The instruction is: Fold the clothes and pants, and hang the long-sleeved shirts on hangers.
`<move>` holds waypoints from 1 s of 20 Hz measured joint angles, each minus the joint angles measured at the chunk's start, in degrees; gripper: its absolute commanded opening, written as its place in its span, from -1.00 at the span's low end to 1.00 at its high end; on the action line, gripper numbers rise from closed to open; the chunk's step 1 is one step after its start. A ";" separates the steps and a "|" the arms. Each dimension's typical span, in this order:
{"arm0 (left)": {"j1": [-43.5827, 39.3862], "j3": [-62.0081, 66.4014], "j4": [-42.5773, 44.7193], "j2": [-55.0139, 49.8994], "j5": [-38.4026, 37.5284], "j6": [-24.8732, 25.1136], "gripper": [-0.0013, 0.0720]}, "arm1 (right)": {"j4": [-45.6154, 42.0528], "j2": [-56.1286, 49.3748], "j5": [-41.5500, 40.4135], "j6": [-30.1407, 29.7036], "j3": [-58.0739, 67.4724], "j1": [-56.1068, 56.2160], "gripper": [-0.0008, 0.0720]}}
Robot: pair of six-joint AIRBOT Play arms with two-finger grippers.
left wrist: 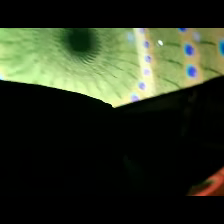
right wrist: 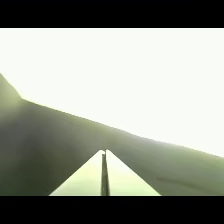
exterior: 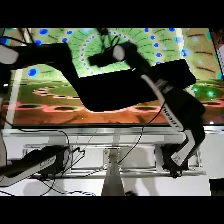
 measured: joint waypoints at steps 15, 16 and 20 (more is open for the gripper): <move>-3.87 -1.16 -3.23 -7.17 -1.49 1.16 0.93 | -1.42 6.23 23.02 -6.51 0.26 -31.30 -0.91; -0.15 -2.78 -2.27 -6.29 -2.69 0.85 0.93 | -1.31 6.23 23.19 -6.80 0.26 -31.36 -0.91; 10.16 -15.63 -0.26 -2.62 -4.37 0.44 0.93 | -1.11 6.23 22.23 -7.91 0.20 -30.91 -0.92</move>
